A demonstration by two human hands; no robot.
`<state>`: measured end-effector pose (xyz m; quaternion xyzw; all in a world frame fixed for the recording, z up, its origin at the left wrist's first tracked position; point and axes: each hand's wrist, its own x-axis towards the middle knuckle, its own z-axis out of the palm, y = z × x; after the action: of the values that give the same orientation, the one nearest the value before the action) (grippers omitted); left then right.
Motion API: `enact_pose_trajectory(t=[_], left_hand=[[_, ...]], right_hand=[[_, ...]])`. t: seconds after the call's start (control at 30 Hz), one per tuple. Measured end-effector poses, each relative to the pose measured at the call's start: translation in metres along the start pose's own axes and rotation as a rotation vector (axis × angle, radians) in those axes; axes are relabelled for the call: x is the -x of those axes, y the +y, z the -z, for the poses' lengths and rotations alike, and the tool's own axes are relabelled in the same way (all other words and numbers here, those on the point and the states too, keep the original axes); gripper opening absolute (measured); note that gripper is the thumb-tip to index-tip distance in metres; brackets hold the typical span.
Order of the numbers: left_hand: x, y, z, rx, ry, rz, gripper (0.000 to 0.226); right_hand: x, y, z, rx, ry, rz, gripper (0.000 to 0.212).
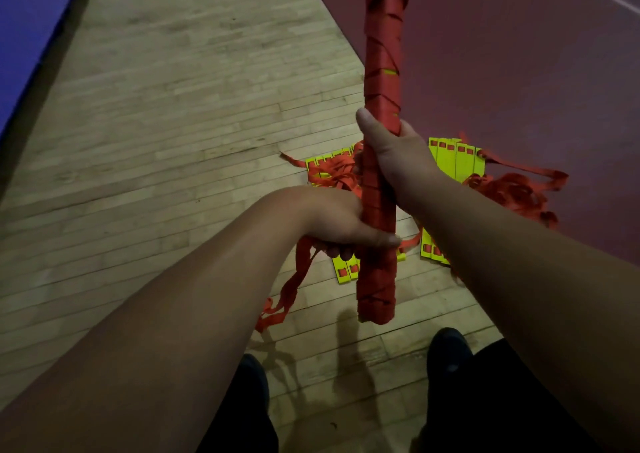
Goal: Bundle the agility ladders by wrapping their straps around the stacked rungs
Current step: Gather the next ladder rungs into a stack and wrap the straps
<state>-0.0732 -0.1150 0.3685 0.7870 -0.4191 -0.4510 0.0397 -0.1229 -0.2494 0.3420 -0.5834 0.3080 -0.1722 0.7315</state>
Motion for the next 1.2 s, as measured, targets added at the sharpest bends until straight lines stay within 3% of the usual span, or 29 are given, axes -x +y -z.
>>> enact_pose_trajectory(t=[0.1, 0.2, 0.37, 0.53, 0.7, 0.8, 0.9, 1.03, 1.13, 1.2], left_hand=[[-0.008, -0.001, -0.005, 0.033, 0.107, 0.072, 0.066], [-0.011, -0.014, -0.003, 0.019, 0.155, 0.052, 0.063], [-0.005, -0.025, 0.006, 0.257, -0.062, -0.127, 0.040], [0.003, -0.019, 0.005, 0.380, -0.240, -0.241, 0.023], [-0.006, -0.014, 0.002, 0.280, -0.169, -0.144, 0.035], [-0.012, -0.018, 0.005, 0.175, -0.073, -0.063, 0.043], [-0.014, -0.018, 0.005, 0.101, -0.014, -0.012, 0.049], [-0.017, -0.011, 0.000, 0.061, 0.068, 0.021, 0.049], [-0.019, -0.009, -0.007, 0.038, 0.198, 0.079, 0.056], [-0.020, -0.008, -0.009, 0.018, 0.271, 0.112, 0.059]], right_hand=[[-0.005, 0.005, -0.001, 0.012, 0.027, -0.047, 0.054], [-0.005, -0.005, -0.001, -0.118, -0.039, -0.126, 0.049], [0.010, -0.026, 0.003, -0.338, -0.240, -0.170, 0.032], [0.018, -0.035, 0.012, -0.500, -0.432, -0.238, 0.055], [0.007, -0.025, 0.010, -0.408, -0.314, -0.271, 0.021], [0.001, -0.016, 0.008, -0.270, -0.160, -0.275, 0.020], [-0.008, -0.002, 0.008, -0.087, -0.032, -0.204, 0.036], [-0.011, 0.007, 0.001, 0.199, 0.033, -0.129, 0.081], [-0.015, 0.010, -0.005, 0.171, 0.040, -0.214, 0.105], [-0.015, 0.009, -0.007, 0.106, 0.014, -0.252, 0.107]])
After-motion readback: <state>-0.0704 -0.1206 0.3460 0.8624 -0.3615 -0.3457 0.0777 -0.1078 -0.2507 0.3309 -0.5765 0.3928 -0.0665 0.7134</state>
